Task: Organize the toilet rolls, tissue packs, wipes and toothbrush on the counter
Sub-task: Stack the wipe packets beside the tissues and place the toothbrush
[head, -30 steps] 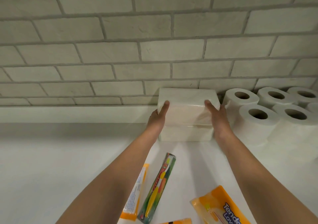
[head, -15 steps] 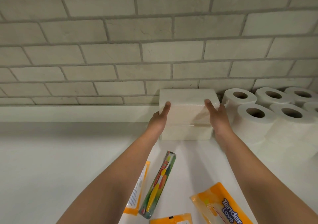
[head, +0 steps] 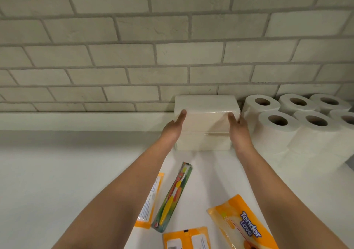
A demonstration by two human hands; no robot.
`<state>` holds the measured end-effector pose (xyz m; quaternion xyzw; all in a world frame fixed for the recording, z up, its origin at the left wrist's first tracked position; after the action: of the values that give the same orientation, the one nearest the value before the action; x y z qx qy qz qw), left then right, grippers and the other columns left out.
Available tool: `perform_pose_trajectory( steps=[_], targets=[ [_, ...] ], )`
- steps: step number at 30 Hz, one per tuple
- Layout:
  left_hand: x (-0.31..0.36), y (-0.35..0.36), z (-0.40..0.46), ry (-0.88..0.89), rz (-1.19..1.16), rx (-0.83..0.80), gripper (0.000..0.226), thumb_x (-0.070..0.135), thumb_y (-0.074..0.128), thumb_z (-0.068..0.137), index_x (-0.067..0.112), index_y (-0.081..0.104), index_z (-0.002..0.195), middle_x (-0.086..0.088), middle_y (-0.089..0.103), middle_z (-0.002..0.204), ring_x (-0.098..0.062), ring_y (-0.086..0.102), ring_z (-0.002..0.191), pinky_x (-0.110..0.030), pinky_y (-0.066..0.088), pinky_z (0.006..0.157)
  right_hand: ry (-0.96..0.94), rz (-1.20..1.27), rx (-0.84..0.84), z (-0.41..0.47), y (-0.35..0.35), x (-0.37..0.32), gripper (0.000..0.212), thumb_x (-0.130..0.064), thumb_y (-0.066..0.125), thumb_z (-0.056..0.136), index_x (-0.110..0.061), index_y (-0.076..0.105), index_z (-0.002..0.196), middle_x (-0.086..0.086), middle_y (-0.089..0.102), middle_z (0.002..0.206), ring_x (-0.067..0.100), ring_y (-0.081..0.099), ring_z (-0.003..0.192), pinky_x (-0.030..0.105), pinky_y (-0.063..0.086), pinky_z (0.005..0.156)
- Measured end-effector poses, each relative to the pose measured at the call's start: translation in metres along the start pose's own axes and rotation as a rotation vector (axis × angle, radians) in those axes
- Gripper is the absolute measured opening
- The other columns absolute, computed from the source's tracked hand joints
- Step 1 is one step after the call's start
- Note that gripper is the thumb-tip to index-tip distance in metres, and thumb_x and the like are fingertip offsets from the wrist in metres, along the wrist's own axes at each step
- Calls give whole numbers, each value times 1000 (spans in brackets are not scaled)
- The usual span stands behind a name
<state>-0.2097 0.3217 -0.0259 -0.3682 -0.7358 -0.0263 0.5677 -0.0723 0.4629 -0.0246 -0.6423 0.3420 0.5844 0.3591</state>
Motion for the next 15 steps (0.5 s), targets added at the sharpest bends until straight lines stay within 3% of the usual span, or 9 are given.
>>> perform_pose_trajectory(
  steps=[4, 8, 11, 13, 15],
  targets=[
    [-16, 7, -4, 32, -6, 32, 91, 74, 39, 89, 11, 29, 155, -7, 33, 159, -28, 36, 143, -37, 29, 112, 50, -57, -56, -28, -16, 16, 60, -37, 47, 99, -19, 26, 152, 0, 35, 154, 24, 34, 141, 32, 29, 105],
    [-52, 19, -21, 122, 71, 121, 76, 52, 58, 93, 11, 34, 152, -12, 33, 155, -28, 36, 142, -37, 30, 112, 86, -109, -117, -56, -36, 39, 58, -33, 52, 97, -18, 32, 149, 2, 38, 152, 21, 37, 138, 27, 30, 101],
    [-85, 28, -45, 161, 178, 115, 55, 40, 64, 92, 18, 50, 141, -9, 44, 143, -26, 47, 131, -38, 40, 109, 148, -244, -208, -70, -52, 55, 44, -27, 62, 92, -14, 54, 134, 3, 57, 131, 18, 54, 116, 27, 39, 95],
    [-107, 32, -59, 202, 323, 102, 41, 34, 62, 93, 24, 59, 132, -5, 54, 134, -25, 53, 124, -40, 46, 102, 221, -303, -340, -77, -60, 64, 37, -25, 67, 88, -12, 62, 122, 2, 65, 107, 16, 59, 94, 26, 46, 80],
    [-122, 33, -74, 266, 583, 133, 35, 27, 58, 95, 27, 60, 130, -3, 56, 129, -24, 52, 123, -39, 47, 99, 270, -381, -454, -85, -68, 68, 34, -23, 71, 85, -11, 64, 116, 0, 63, 93, 12, 58, 79, 21, 43, 66]
  ],
)
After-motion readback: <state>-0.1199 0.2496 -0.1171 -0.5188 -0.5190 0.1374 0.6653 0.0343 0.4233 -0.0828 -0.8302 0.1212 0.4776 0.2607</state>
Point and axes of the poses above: each hand's wrist, its own z-axis towards the middle knuckle, its own y-axis out of the palm, x = y × z, the point moved 2 cm from there along z, towards the middle knuckle
